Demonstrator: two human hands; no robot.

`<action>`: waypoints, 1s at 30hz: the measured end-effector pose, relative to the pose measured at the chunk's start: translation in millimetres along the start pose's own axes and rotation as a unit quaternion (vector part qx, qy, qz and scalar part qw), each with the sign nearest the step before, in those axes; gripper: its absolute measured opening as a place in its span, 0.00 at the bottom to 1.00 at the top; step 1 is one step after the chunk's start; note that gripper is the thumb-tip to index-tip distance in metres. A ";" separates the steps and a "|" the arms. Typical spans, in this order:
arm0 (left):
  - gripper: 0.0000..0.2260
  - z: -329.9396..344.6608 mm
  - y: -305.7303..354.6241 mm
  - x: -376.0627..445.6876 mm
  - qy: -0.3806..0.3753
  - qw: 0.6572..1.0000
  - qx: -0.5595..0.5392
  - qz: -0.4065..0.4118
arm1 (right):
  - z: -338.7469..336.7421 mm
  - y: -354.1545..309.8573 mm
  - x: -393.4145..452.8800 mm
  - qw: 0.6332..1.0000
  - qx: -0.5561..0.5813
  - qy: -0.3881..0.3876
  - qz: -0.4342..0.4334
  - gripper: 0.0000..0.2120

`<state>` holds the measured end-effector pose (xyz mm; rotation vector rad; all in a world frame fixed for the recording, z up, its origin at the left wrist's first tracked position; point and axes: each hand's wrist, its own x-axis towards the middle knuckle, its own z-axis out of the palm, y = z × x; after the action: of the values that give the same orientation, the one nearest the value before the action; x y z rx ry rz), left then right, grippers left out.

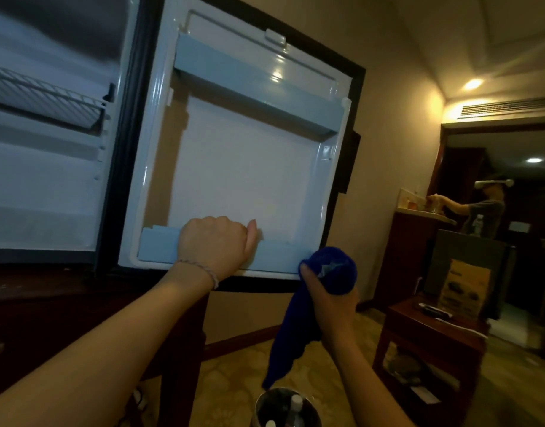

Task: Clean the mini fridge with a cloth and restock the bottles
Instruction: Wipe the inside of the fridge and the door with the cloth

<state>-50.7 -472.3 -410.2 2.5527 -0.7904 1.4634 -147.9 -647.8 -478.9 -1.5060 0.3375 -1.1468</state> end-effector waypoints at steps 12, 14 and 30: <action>0.26 -0.3 0.2 -1.5 0.043 0.999 0.012 -0.013 | 4.6 -37.6 34.4 0.991 0.084 -0.003 -0.106 0.20; 0.25 -1.0 3.3 0.3 0.043 0.998 -0.012 -0.035 | 6.7 -27.9 33.9 0.992 0.087 -0.012 -0.088 0.23; 0.21 19.8 5.6 9.1 0.048 0.999 -0.003 0.003 | 22.6 -82.7 88.2 0.983 0.106 -0.056 -0.138 0.15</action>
<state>-34.4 -487.1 -414.2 2.4562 -0.7874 1.5706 -118.7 -675.0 -362.6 -1.4505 -0.0728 -1.2636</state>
